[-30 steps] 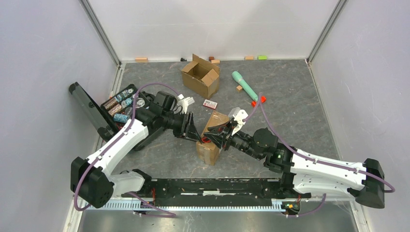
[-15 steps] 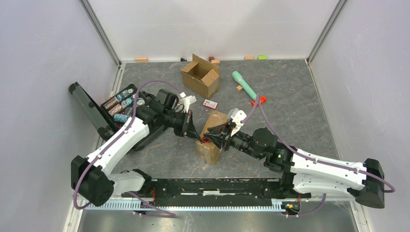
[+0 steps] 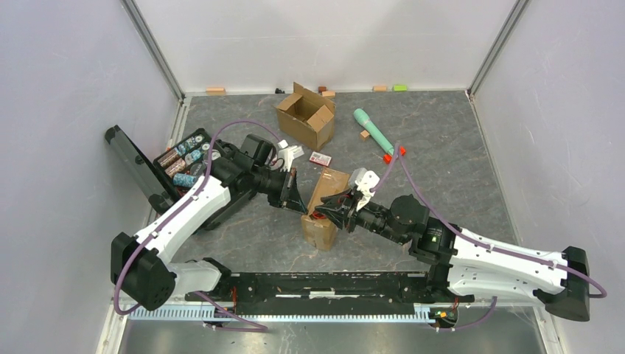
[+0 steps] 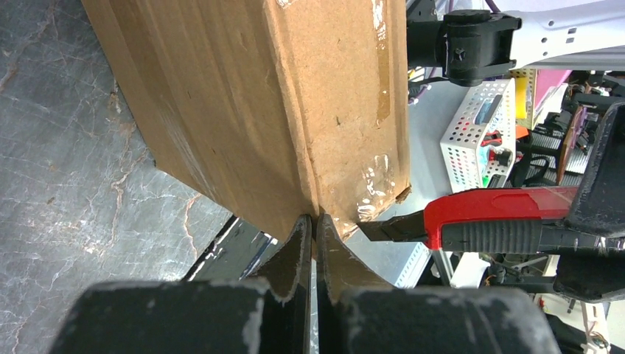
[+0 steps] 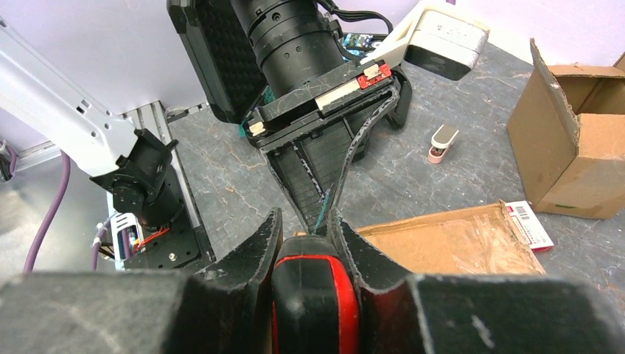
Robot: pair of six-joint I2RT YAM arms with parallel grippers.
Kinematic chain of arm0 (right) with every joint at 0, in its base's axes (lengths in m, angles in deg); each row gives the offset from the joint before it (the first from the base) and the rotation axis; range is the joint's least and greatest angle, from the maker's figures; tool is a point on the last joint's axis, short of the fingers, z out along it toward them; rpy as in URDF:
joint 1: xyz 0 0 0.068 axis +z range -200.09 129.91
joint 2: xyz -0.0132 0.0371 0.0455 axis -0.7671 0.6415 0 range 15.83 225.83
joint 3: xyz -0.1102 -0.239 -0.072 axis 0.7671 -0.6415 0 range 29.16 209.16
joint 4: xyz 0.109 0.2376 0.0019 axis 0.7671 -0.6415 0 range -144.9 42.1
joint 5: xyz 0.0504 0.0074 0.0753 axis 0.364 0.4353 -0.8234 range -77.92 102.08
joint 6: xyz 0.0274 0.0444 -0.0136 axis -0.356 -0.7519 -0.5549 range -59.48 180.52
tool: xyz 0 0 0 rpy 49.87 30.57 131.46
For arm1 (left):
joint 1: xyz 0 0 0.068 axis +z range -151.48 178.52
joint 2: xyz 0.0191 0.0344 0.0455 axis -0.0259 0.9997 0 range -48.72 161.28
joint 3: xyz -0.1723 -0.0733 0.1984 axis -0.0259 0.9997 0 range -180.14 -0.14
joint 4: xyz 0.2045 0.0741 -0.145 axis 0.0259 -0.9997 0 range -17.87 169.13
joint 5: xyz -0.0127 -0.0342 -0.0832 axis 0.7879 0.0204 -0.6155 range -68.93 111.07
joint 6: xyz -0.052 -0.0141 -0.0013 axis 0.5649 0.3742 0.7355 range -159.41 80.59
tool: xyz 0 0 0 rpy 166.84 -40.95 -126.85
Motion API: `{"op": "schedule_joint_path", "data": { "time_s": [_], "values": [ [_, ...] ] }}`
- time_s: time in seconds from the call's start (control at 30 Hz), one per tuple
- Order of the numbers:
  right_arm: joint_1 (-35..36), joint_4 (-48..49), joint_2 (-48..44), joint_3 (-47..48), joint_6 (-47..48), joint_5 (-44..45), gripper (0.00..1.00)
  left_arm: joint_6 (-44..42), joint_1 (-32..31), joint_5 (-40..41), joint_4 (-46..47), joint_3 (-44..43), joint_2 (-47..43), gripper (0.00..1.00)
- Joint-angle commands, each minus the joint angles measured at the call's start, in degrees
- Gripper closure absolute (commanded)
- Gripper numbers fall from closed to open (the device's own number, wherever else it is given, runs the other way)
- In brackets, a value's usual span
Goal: Unpack the express box
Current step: Cut the express box at the center of the board.
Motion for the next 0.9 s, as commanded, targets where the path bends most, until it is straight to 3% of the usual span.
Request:
{"op": "schedule_joint_path", "data": {
  "time_s": [0.0,0.53,0.87],
  "values": [
    [0.13,-8.69,-1.8,3.49,3.15,-0.94,1.0,-6.94,1.3,10.23,-1.86,-0.05,1.4,0.98],
    [0.13,-14.22,-4.96,5.03,2.92,-1.69,1.0,-7.92,1.32,9.15,-2.13,-0.17,0.96,0.98],
    [0.12,3.14,1.15,6.03,3.24,-0.42,1.0,-8.09,1.03,5.0,-1.78,-0.66,0.54,0.98]
  ]
}}
